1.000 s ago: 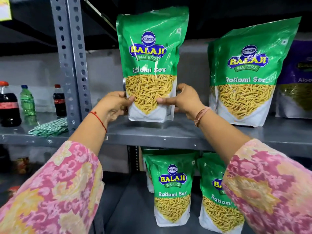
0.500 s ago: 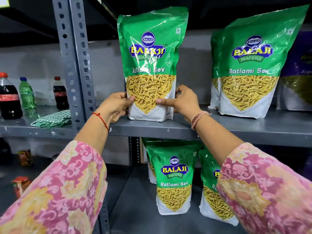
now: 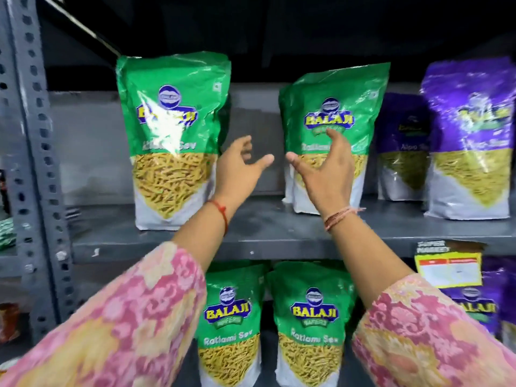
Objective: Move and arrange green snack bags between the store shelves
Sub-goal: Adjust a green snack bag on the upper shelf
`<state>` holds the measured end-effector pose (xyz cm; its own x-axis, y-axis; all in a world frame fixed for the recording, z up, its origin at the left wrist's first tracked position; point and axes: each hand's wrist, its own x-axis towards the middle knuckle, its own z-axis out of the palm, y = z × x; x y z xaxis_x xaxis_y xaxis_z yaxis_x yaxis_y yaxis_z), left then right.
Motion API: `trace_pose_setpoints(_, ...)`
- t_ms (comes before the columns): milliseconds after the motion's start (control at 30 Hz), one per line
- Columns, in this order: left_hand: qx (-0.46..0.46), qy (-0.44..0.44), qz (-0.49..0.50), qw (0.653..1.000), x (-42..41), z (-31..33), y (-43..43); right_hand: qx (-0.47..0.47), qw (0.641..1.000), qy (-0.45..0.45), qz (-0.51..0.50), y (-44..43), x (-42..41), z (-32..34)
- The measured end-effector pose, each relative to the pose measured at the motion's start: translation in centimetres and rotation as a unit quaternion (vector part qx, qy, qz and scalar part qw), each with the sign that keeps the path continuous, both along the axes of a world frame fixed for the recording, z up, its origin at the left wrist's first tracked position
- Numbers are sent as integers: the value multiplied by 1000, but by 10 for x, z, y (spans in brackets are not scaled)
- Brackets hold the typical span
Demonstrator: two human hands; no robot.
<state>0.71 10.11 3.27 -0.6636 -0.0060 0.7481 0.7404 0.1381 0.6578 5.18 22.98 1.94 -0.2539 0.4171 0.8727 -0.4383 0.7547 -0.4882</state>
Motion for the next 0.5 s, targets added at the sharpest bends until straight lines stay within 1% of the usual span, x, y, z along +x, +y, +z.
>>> trace_pose_setpoints(67,-68,-88,-53,992,-22,12,27,-31,996,-66,-57,37,-5,9)
trace_pose_setpoints(100,-97,-127,-81,984,-33,15,36,-55,990,-113,-61,54,-10,12)
trace_pose_setpoints(167,-130,-220,-123,959,-53,18,51,-108,974,-198,-9,85,-18,19)
trace_pose_setpoints(233,-160,-288,-138,934,-65,15,61,-162,950,-259,62,104,-24,21)
trace_pose_setpoints(300,-188,-308,-174,916,-68,13,70,-198,929,-289,120,115,-29,20)
trace_pose_setpoints(400,-166,-326,-256,895,-68,7,83,-210,909,-298,201,123,-37,16)
trace_pose_setpoints(500,-144,-286,-237,917,-58,5,83,-207,910,-296,203,124,-37,15)
